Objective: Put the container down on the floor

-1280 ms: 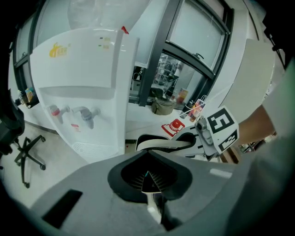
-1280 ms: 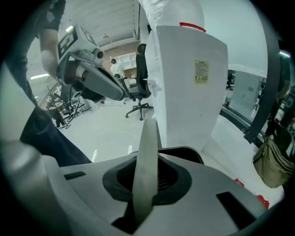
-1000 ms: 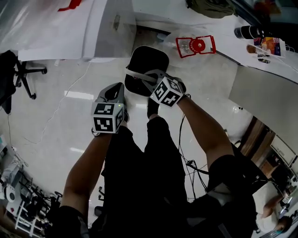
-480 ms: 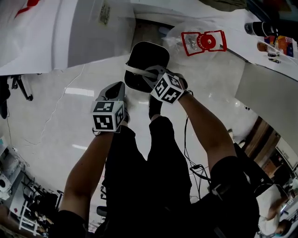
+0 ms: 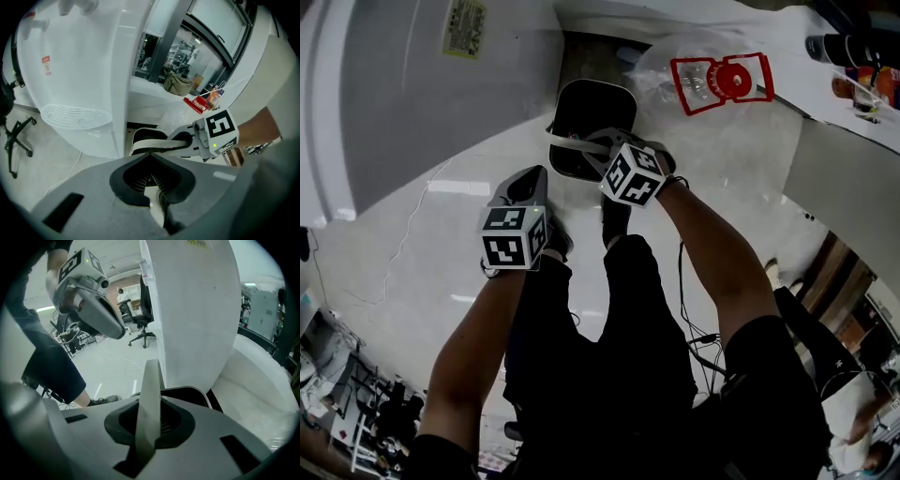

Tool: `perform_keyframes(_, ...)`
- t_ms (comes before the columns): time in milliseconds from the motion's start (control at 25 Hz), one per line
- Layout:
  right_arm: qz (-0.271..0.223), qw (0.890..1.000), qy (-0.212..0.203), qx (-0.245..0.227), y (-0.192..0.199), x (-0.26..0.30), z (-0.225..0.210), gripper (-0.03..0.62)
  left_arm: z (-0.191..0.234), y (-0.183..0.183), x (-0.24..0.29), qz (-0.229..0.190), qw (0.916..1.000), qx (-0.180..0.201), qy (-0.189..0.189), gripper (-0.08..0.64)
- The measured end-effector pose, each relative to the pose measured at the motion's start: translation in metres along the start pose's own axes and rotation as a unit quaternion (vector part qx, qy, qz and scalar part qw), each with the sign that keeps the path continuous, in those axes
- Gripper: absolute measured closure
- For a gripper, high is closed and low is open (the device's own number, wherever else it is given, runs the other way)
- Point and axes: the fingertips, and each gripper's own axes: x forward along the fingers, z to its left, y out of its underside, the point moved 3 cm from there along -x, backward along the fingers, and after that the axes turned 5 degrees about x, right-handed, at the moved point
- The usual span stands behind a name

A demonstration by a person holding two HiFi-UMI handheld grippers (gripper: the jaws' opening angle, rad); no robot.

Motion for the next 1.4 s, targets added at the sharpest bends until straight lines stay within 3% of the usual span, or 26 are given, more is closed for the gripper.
perform_keyframes(240,0.003,1.0,0.005,0.004,0.015,0.016,-0.007,0.555,0.006,0.005,0.017,0.006,0.9998,0.017,0.006,0.555)
perform_keyframes(720,-0.002,1.0,0.012,0.014,0.033,0.036,-0.02,0.554,0.013,0.025,0.032,0.015,0.9999,0.007,0.004,0.554)
perform_keyframes(1000,0.018,1.0,0.006,0.02,0.034,0.037,-0.019,0.554,0.003,0.031,0.032,0.021,0.9997,0.003,0.007,0.554)
perform_keyframes(1160,0.019,0.999,0.015,0.026,0.031,0.033,-0.018,0.471,-0.004,0.032,0.028,0.024,0.9996,-0.005,0.014,0.554)
perform_keyframes(1400,0.024,0.998,0.038,0.033,0.025,0.019,-0.011,0.452,-0.012,0.032,0.008,0.032,0.9993,0.0,0.018,0.554)
